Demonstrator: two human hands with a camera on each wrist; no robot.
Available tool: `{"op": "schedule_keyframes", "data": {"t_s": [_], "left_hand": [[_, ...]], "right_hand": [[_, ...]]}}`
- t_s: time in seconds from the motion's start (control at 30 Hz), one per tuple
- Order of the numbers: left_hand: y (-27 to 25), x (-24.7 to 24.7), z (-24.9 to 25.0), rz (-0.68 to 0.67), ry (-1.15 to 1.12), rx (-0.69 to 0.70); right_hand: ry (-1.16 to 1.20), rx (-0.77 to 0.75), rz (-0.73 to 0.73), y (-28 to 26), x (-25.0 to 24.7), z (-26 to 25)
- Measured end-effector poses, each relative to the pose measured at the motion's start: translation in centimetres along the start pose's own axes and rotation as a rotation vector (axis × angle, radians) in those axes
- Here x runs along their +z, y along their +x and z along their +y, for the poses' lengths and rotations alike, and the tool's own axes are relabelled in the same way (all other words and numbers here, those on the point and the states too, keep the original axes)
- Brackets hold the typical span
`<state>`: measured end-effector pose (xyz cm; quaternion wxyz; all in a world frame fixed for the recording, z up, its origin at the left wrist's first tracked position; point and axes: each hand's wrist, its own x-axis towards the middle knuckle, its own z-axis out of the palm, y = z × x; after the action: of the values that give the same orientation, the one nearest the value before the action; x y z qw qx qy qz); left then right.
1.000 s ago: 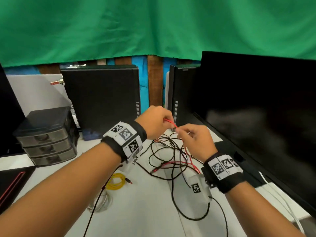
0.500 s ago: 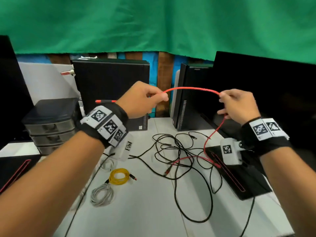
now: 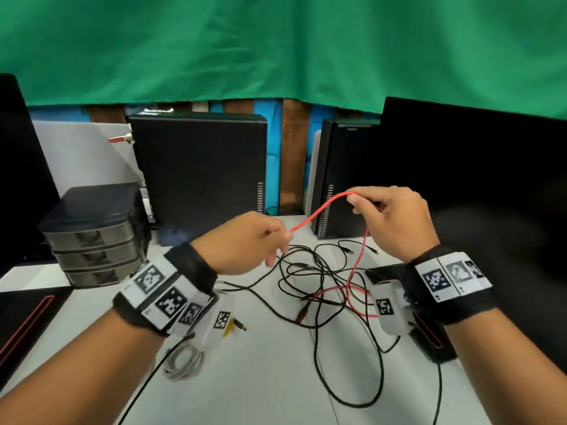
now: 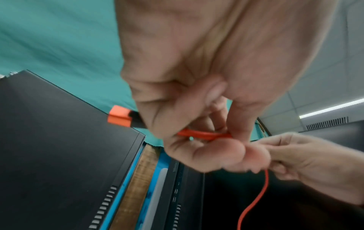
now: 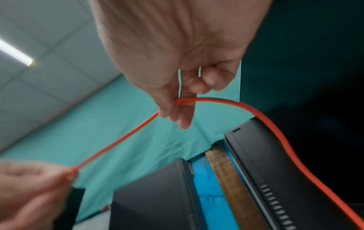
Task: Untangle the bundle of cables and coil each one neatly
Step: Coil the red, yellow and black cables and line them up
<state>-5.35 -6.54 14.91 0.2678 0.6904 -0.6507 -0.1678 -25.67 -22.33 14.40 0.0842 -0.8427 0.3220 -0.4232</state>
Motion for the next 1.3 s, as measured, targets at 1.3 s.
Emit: {"op": "schedule_keyframes", "data": {"t_s": [1.3], "left_hand": [[-3.9,8.4,-3.8,0.578,-0.843,-0.214]], "right_hand": [[0.210,-0.310,-0.615,-12.8,2.3,-6.0]]}}
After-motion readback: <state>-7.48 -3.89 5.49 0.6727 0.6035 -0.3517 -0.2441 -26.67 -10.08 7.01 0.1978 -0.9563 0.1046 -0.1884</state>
